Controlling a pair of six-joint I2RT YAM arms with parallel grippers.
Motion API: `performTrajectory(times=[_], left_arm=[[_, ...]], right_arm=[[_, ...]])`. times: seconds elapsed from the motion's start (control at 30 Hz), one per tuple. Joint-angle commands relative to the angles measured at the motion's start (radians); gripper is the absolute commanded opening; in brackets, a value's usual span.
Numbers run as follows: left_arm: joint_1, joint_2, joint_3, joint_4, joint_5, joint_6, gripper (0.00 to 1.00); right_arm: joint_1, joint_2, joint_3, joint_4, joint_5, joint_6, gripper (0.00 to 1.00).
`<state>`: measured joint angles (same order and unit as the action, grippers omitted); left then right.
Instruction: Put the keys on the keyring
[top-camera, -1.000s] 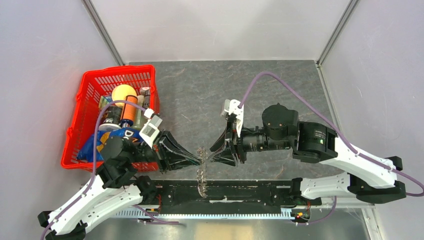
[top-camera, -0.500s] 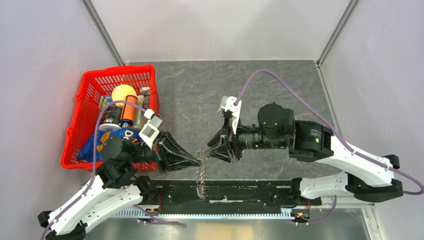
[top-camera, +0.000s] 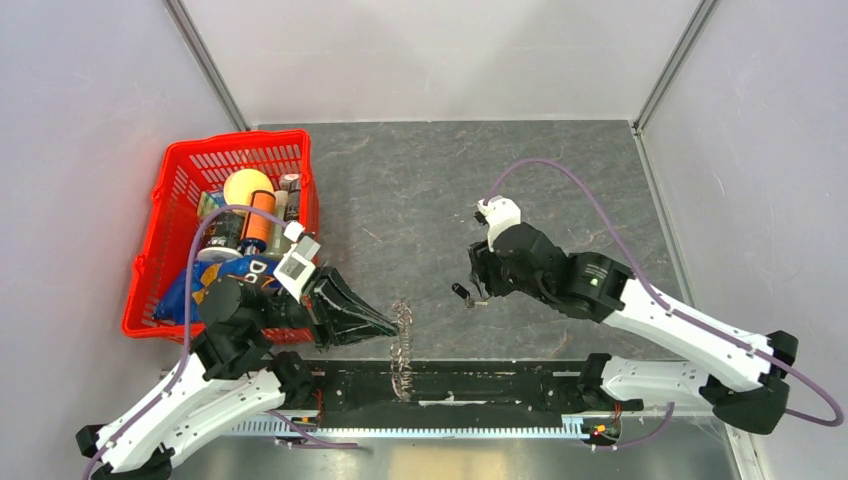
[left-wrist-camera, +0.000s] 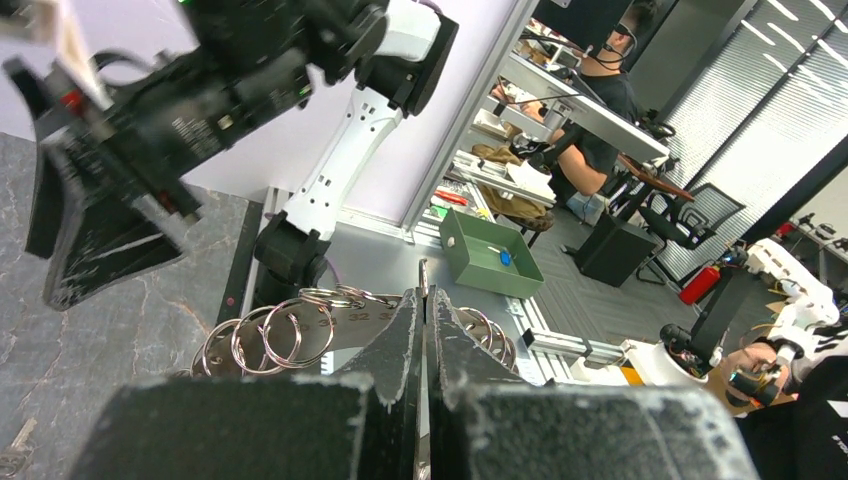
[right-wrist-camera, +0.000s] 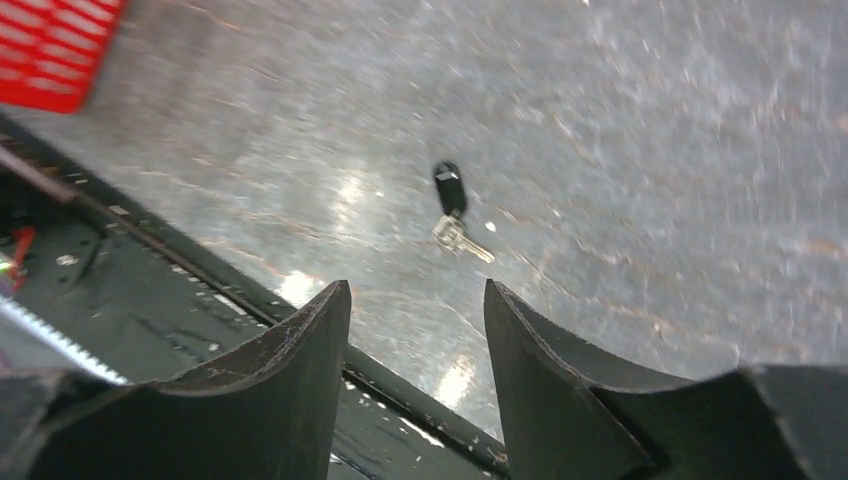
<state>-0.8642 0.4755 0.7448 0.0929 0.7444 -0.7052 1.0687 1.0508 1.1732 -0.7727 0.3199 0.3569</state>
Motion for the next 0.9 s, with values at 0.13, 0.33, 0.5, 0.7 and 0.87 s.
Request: performTrajectory(times=[0.13, 0.33, 0.5, 0.7, 0.87], left_arm=[[0.001, -0.026, -0.004, 0.026, 0.016, 0.011, 0.02], [0.001, -0.031, -0.009, 0.010, 0.021, 0.022, 0.02], [0.001, -0.031, -0.009, 0.001, 0.026, 0.033, 0.02], [0.000, -0.029, -0.014, -0.002, 0.033, 0.042, 0.02], [0.001, -0.028, -0.016, -0.011, 0.033, 0.053, 0.02]], right_arm=[[-0.121, 0.080, -0.206, 0.127, -0.029, 0.201, 0.56], [-0.142, 0.173, -0.311, 0.266, -0.047, 0.277, 0.54], [-0.160, 0.263, -0.347, 0.355, -0.048, 0.316, 0.52], [-0.167, 0.352, -0.353, 0.430, -0.023, 0.352, 0.47], [-0.170, 0.409, -0.349, 0.452, -0.009, 0.374, 0.44]])
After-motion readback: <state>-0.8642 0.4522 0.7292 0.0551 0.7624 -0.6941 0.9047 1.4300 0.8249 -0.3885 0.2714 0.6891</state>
